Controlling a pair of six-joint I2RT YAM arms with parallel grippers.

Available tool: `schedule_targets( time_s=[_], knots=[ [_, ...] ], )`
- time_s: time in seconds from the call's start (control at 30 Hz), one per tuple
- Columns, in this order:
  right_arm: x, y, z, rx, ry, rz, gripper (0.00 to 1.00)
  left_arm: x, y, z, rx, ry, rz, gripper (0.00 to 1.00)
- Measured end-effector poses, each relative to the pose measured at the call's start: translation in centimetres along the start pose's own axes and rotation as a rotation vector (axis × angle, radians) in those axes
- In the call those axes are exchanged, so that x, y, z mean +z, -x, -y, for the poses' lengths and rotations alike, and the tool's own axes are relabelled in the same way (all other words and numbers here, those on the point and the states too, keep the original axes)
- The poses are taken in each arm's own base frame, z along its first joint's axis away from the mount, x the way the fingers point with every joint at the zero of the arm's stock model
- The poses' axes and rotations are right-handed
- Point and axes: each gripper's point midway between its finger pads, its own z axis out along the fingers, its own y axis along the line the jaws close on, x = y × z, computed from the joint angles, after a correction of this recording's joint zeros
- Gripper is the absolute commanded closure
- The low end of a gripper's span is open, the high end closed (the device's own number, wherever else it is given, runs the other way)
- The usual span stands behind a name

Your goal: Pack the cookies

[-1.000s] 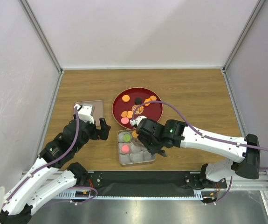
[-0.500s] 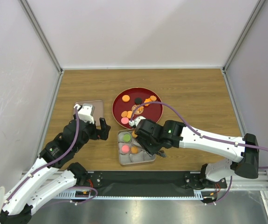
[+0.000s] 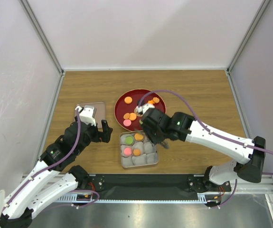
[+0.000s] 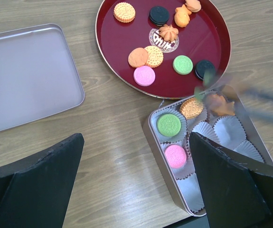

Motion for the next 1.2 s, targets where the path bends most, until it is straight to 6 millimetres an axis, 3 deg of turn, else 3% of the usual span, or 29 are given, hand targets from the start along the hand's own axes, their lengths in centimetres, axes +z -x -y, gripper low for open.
schedule_targets(
  time_s=[0.17,0.3,0.5,0.7,1.2],
  knots=[
    [1.0,2.7,4.2,0.099,-0.098,0.040,0.55,0.0,0.0,0.0,0.000,0.000,0.000,0.00],
    [3.3,4.5,6.7,0.137,-0.165,0.035,0.55,0.0,0.0,0.0,0.000,0.000,0.000,0.00],
    [7.4,5.9,8.9,0.156,-0.211,-0.010,0.50,0.0,0.0,0.0,0.000,0.000,0.000,0.00],
    [9.8,6.4,9.5,0.154,-0.219,-0.032,0.46,0.0,0.0,0.0,0.000,0.000,0.000,0.00],
    [11.6,6.9,10.6,0.189,-0.192,-0.036,0.46,0.0,0.0,0.0,0.000,0.000,0.000,0.00]
  ],
)
